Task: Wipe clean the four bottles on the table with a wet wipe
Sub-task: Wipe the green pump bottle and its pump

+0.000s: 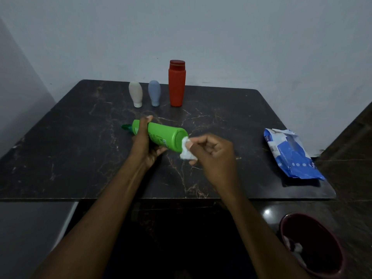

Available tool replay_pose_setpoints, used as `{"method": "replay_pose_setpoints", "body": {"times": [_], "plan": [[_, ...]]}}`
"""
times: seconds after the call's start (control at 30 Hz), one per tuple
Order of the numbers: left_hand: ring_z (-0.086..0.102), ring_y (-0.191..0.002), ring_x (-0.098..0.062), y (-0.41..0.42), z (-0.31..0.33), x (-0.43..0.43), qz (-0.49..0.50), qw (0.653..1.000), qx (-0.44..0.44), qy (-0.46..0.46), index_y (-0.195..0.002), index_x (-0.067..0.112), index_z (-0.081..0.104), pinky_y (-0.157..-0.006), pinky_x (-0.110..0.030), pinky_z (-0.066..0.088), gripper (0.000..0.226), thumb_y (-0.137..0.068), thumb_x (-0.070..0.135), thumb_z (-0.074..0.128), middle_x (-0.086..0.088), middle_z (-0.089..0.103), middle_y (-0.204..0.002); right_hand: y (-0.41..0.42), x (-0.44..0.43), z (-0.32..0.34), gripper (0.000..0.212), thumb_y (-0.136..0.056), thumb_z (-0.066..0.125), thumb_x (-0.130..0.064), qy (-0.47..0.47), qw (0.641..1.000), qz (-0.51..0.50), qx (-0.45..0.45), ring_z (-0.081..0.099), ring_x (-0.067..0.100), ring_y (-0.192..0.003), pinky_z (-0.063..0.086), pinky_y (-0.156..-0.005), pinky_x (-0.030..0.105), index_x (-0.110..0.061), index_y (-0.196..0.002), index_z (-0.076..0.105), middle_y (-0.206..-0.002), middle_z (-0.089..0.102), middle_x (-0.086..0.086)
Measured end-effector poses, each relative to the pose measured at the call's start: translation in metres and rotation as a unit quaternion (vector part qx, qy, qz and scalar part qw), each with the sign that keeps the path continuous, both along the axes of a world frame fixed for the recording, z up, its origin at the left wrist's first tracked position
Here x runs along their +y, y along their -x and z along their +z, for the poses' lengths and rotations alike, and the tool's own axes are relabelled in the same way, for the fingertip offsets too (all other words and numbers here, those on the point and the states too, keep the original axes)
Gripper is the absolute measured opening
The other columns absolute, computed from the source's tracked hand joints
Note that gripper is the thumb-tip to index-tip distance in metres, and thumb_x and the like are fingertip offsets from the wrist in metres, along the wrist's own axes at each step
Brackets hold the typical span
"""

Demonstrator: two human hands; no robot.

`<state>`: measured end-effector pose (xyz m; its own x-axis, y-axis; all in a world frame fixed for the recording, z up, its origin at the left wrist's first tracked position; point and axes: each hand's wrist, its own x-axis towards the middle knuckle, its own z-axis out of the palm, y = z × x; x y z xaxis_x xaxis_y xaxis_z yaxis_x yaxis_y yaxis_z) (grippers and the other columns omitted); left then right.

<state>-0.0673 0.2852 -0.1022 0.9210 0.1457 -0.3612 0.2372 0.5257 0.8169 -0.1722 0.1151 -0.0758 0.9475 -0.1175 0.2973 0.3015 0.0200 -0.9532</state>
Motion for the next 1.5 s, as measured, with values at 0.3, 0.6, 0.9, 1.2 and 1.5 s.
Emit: {"method": "replay_pose_setpoints", "body": {"times": [0.3,0.6,0.9,1.2,1.5], "plan": [[0.071,-0.088,-0.023,-0.002,-0.003,0.002,0.002,1.0,0.002,0.011,-0.121,0.021,0.062,-0.065,-0.041,0.063,0.047,-0.084,0.049,0.073,-0.009,0.069,-0.106,-0.005,0.004,-0.02,0.013,-0.09,0.071,-0.005,0.306,0.919,-0.076,-0.236,0.06,0.011,-0.074,0.048,-0.063,0.018,-0.005,-0.103,0.075,-0.091,0.063,0.003],[0.073,-0.102,-0.026,-0.004,-0.005,0.002,0.004,1.0,0.01,0.008,-0.133,0.02,0.057,-0.066,-0.042,0.063,0.064,-0.08,0.051,0.076,-0.01,0.071,-0.121,-0.012,-0.004,0.008,0.019,-0.087,0.074,-0.003,0.232,0.944,-0.093,-0.216,0.068,0.009,-0.088,0.054,-0.076,0.021,-0.009,-0.105,0.076,-0.099,0.073,0.0],[0.073,-0.108,-0.033,-0.005,-0.008,0.005,-0.001,1.0,0.005,0.03,-0.139,0.018,0.054,-0.074,-0.047,0.061,0.094,-0.059,0.056,0.085,-0.018,0.069,-0.13,-0.012,0.011,-0.017,0.037,-0.09,0.066,0.004,0.337,0.894,-0.101,-0.278,0.06,0.024,-0.106,0.053,-0.086,0.034,-0.005,-0.125,0.067,-0.119,0.06,0.011],[0.072,-0.097,-0.025,-0.007,-0.009,0.004,0.013,1.0,0.004,0.023,-0.138,0.018,0.057,-0.065,-0.042,0.061,0.085,-0.065,0.053,0.082,-0.01,0.07,-0.113,-0.012,-0.021,-0.016,0.015,-0.091,0.066,-0.02,0.473,0.846,-0.072,-0.236,0.055,0.015,-0.069,0.05,-0.058,0.035,-0.012,-0.102,0.073,-0.082,0.062,0.0],[0.072,-0.11,-0.033,-0.006,-0.011,0.006,0.005,1.0,0.001,0.022,-0.137,0.016,0.059,-0.073,-0.046,0.062,0.091,-0.059,0.056,0.084,-0.017,0.07,-0.13,-0.012,-0.001,-0.01,0.018,-0.094,0.068,-0.015,0.372,0.884,-0.074,-0.275,0.061,0.015,-0.074,0.052,-0.062,0.033,-0.011,-0.111,0.075,-0.09,0.067,0.002]]}}
